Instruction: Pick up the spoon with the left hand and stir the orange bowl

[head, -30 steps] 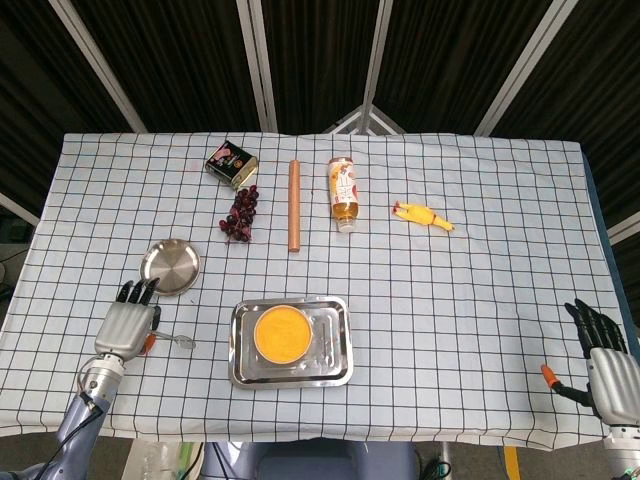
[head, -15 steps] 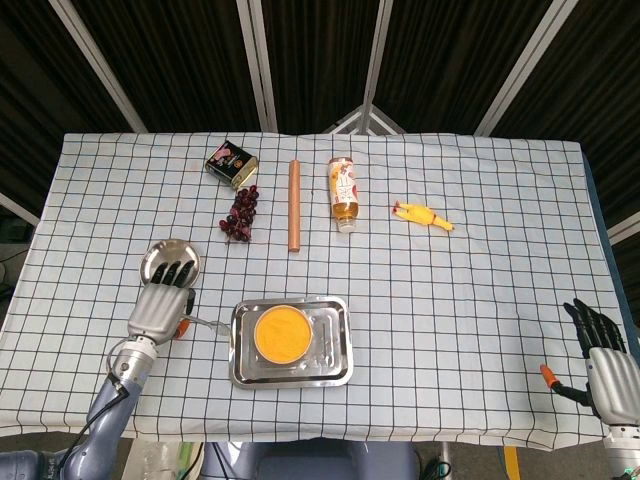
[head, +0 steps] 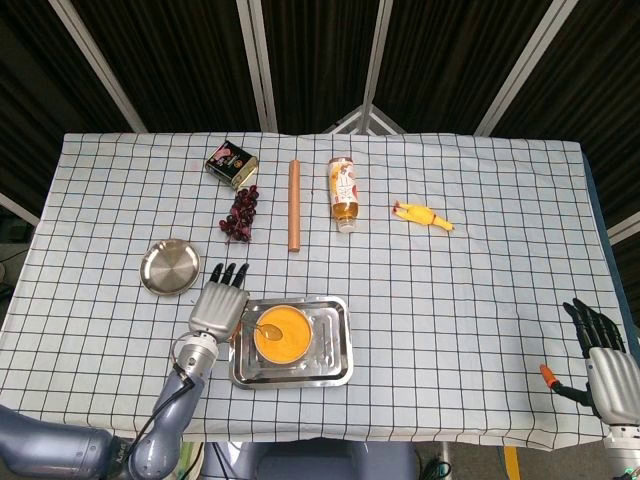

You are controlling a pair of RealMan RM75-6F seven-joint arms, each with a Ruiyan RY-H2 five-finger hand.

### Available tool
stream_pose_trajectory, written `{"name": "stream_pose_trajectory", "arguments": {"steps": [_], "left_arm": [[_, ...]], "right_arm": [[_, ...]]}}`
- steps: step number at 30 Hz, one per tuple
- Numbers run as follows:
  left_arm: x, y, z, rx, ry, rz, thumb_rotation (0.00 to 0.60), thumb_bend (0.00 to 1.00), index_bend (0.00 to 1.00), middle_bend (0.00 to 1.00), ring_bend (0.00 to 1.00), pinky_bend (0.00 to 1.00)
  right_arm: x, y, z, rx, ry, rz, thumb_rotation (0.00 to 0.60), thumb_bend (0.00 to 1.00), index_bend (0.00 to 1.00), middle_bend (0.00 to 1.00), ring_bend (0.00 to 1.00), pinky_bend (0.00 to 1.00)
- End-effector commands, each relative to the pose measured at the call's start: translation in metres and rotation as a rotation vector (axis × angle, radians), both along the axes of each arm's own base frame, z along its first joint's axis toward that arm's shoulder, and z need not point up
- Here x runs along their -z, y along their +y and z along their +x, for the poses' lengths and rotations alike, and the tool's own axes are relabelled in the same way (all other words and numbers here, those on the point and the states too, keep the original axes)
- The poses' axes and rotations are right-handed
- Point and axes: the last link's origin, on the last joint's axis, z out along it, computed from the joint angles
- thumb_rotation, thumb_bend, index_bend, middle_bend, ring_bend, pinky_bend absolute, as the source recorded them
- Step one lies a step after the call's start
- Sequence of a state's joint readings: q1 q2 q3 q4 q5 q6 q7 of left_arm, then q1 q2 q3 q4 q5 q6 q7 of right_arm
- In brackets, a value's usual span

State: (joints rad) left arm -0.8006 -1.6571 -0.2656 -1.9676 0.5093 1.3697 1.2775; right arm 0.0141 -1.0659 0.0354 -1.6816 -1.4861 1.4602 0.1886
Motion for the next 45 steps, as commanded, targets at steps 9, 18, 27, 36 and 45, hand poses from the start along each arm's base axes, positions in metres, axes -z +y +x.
{"name": "stream_pose_trajectory", "arguments": {"steps": [9,18,27,36,45], "left_arm": [[0.014,0.0,0.016,-0.037,0.063,0.002,0.6,0.36,0.43,0.0,0.0,0.01],[0.002,-0.002,0.019,-0.034,-0.047,0.019,0.6,0.27,0.2,0.0,0.0,0.01],[-0.039,0.006,0.01,-0.01,-0.076,0.092,0.6,0.1,0.06,0.18,0.11,0.21],[-0.044,0.009,0.003,0.1,0.007,0.093,0.6,0.18,0.43,1.0,0.99,1.0],[-0.024,0.006,0.0,0.077,0.112,0.036,0.6,0.4,0.49,1.0,1.0,1.0]], "right_arm": [[-0.001,0.0,0.0,-0.004,-0.005,-0.003,0.6,0.34,0.0,0.0,0.0,0.0],[-0.002,0.0,0.0,-0.002,-0.005,-0.005,0.6,0.34,0.0,0.0,0.0,0.0],[-0.001,0.001,0.0,0.0,-0.005,-0.003,0.6,0.34,0.0,0.0,0.0,0.0],[0.0,0.001,0.0,0.005,-0.001,0.002,0.6,0.34,0.0,0.0,0.0,0.0],[-0.001,0.0,0.0,0.007,-0.006,0.0,0.6,0.34,0.0,0.0,0.0,0.0]]}}
